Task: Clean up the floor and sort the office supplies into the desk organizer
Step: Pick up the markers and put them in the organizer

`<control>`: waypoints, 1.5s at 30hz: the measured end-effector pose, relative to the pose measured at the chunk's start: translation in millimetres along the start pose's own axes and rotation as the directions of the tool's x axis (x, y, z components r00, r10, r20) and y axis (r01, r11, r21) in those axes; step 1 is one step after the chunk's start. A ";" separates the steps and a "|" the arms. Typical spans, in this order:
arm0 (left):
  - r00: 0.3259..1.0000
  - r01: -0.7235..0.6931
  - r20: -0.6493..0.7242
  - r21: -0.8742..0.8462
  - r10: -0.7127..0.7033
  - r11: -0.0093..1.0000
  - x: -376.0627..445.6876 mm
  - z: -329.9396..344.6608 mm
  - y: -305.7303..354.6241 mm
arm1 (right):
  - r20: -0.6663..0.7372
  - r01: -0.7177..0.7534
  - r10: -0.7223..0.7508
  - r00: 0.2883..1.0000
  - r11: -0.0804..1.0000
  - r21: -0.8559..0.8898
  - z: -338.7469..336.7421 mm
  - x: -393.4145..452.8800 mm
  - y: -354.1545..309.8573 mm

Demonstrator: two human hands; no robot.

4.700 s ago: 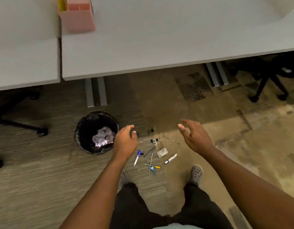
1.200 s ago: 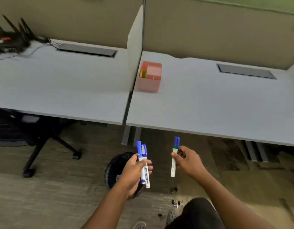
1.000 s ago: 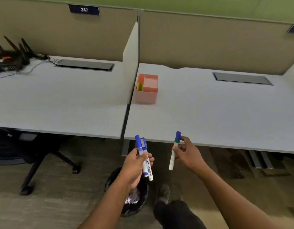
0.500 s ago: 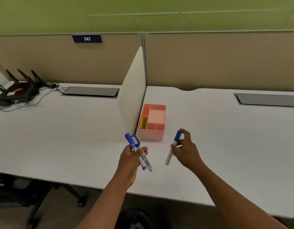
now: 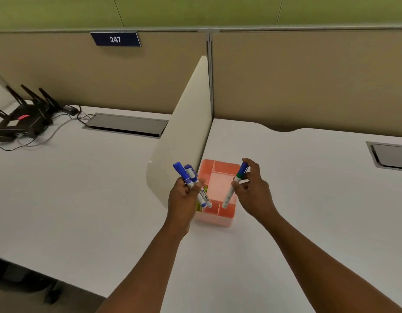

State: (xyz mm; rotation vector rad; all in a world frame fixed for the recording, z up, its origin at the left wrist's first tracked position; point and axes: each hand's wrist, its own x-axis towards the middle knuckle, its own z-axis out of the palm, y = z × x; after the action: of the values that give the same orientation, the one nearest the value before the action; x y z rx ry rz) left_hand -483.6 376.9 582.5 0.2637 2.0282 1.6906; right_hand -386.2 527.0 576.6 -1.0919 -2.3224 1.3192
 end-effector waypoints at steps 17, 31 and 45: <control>0.994 0.062 0.052 0.408 -0.092 0.911 27.5 31.7 -54.9 | 0.254 0.131 -0.097 0.962 0.984 -0.120 52.5 17.0 27.7; 0.997 -0.007 -0.058 0.519 0.043 0.855 19.5 24.1 -60.0 | 0.252 0.056 -0.013 0.968 0.985 -0.164 60.4 6.2 25.6; 0.964 -0.262 0.149 0.671 0.220 0.693 -1.0 15.2 -55.6 | 0.201 0.062 -0.021 0.979 0.977 -0.203 51.1 -26.5 16.7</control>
State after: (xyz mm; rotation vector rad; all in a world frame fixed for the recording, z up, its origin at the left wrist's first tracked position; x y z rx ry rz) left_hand -466.8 377.7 527.3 0.8521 2.5932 0.9425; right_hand -387.7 481.1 538.1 -1.0031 -2.6651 1.2418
